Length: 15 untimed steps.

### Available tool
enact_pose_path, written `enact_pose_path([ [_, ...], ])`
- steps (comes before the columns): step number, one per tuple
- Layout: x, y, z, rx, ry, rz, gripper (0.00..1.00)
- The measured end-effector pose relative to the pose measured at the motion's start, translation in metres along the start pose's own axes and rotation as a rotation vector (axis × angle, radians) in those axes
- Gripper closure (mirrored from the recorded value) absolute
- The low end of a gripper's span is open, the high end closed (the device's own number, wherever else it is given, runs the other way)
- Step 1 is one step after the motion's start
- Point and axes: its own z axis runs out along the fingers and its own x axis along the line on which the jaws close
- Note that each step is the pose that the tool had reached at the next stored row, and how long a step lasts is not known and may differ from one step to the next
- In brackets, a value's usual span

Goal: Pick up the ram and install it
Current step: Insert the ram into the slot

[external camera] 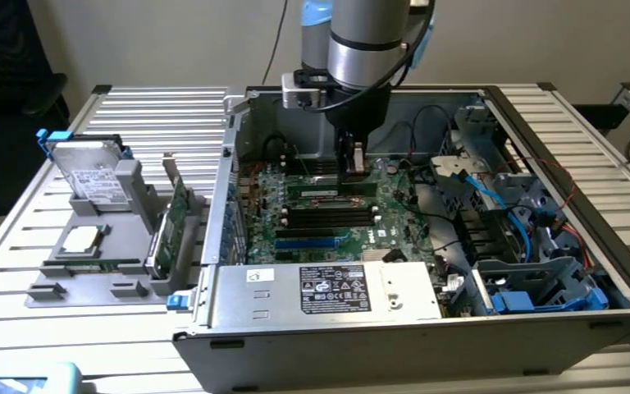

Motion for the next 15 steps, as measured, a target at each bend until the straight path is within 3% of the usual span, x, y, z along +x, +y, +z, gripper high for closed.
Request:
enact_pose_path([
  [11, 0.0, -0.0002, 0.013, -0.0033, 0.0, 0.0, 0.87],
  [15, 0.005, -0.0002, 0.0138, -0.0068, 0.0, 0.0, 0.87],
])
